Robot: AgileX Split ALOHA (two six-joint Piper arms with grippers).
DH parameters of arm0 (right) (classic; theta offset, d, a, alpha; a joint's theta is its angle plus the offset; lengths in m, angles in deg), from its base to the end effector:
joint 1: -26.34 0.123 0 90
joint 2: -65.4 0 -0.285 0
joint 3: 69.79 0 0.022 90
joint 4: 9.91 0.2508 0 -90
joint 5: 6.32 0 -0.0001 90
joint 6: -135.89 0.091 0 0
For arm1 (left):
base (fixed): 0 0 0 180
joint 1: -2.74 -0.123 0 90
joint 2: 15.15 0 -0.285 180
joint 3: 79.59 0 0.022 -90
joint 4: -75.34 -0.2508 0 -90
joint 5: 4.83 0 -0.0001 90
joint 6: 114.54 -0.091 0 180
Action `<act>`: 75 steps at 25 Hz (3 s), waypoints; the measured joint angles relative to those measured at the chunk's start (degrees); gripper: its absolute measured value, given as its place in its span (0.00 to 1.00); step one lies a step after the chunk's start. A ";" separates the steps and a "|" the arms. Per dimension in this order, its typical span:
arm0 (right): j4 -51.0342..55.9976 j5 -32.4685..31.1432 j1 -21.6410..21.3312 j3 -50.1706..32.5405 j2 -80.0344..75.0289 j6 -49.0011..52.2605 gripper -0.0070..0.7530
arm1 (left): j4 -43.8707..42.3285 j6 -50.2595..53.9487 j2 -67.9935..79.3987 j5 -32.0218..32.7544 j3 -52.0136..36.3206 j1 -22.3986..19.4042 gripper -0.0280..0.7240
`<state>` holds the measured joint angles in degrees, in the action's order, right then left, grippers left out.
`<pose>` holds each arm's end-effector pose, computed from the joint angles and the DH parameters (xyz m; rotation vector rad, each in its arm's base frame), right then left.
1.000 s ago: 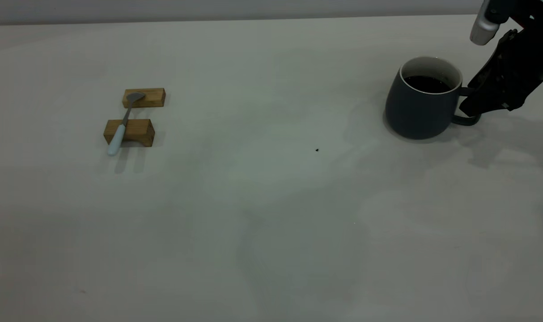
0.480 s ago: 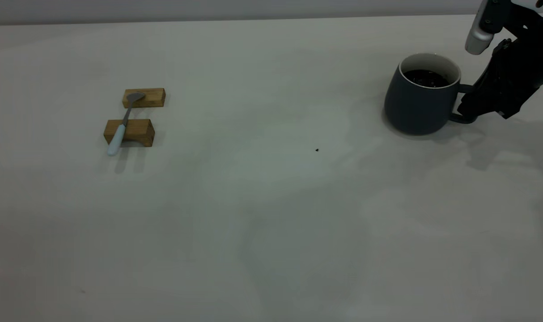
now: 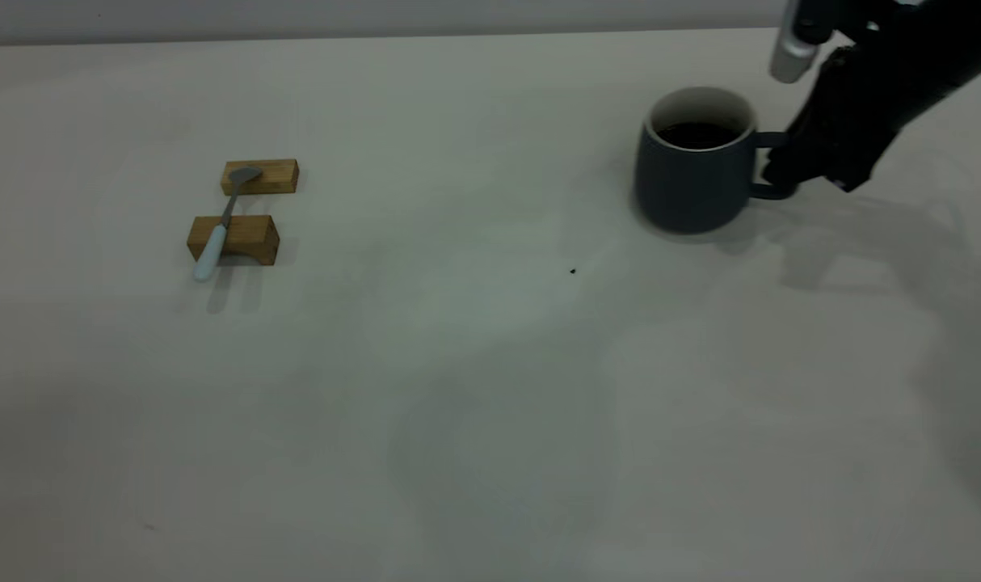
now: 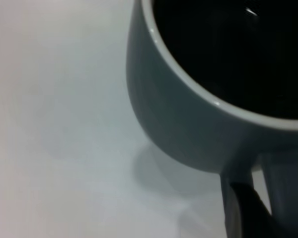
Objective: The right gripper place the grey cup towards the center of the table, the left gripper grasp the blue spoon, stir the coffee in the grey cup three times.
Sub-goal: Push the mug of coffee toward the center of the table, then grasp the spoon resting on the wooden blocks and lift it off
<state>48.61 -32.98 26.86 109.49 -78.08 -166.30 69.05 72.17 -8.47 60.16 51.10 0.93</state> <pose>0.4235 0.0387 0.0236 -1.5284 2.1280 0.1705 -0.0101 0.0087 0.2682 -0.1669 2.1007 0.0815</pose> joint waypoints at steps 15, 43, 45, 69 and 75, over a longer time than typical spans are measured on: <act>5.73 -0.87 11.24 0.16 -1.41 0.00 0.23 | 0.00 0.00 0.00 0.00 0.00 0.00 0.51; 11.11 -0.93 17.47 7.14 -6.53 0.00 0.23 | 0.00 -0.01 0.00 0.00 0.00 0.00 0.51; 11.36 -1.14 17.31 7.14 -6.66 0.00 0.25 | 0.00 -0.01 0.00 0.00 0.00 0.00 0.51; 11.27 0.37 13.87 -7.75 8.03 4.87 0.69 | 0.00 -0.12 0.00 0.00 0.00 0.00 0.51; 9.90 -1.78 13.12 -14.69 24.34 54.77 0.69 | 0.00 -0.07 0.00 0.00 0.00 0.00 0.51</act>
<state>58.51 -34.76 39.97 94.80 -53.74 -111.52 69.05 72.10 -8.47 60.16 51.10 0.93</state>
